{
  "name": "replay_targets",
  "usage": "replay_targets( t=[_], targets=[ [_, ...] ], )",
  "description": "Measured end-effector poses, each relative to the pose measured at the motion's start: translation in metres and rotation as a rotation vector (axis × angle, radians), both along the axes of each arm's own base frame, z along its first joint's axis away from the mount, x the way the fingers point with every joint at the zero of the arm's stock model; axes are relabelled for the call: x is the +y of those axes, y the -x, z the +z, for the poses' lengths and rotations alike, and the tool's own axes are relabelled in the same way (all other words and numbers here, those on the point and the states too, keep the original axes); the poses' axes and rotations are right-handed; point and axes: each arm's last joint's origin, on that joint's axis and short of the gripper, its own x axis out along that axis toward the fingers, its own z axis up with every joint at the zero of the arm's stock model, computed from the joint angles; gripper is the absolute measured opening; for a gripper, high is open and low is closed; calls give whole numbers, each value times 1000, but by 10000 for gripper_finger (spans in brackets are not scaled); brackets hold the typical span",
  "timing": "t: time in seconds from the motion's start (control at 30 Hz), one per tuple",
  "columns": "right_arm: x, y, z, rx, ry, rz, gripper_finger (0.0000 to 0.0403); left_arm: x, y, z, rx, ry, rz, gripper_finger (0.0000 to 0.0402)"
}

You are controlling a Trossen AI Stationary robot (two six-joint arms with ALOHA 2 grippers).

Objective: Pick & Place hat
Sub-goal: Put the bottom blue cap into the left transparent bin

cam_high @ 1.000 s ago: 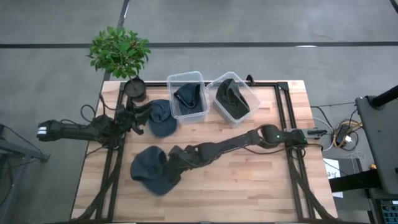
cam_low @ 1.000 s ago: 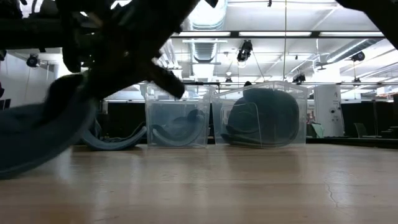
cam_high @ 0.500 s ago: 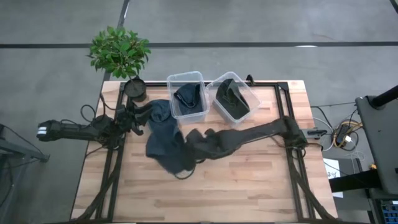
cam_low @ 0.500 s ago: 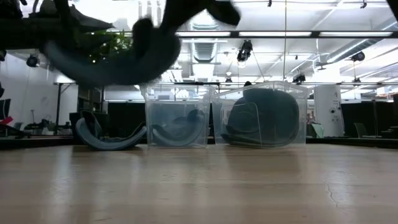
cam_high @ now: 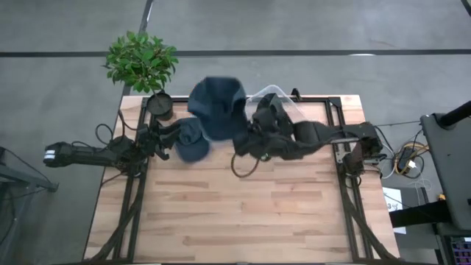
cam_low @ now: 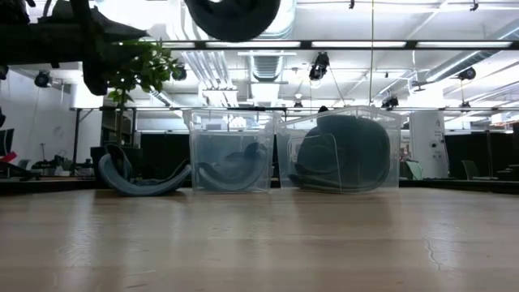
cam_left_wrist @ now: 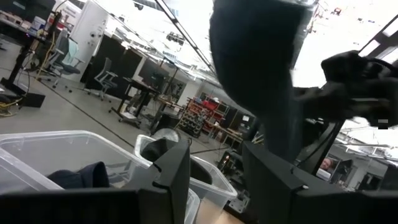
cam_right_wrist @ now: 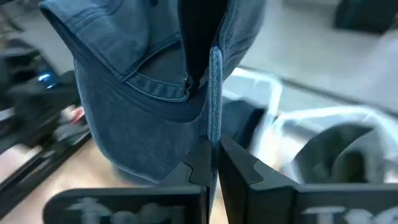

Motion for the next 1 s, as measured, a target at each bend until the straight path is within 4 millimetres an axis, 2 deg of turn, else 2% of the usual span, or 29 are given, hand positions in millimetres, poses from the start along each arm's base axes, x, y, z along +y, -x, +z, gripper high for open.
replay_targets(
  t=[0.23, 0.43, 0.67, 0.87, 1.0],
  targets=[
    [-44, -18, -6, 79, 93, -33, 11, 0, 0, 0, 0, 0, 0, 140],
    [-94, -31, -22, 101, 11, -72, 11, 0, 0, 0, 1, -1, 0, 140],
    [-143, -55, -60, 171, -89, -74, 11, 0, 0, -1, 5, -3, -11, 140],
    [-169, -72, -91, 180, -217, -84, 11, 0, 0, -1, 6, -2, -14, 140],
    [-180, -74, -101, 174, -281, -116, 11, 0, -1, -2, 15, 0, -15, 140]
  ],
)
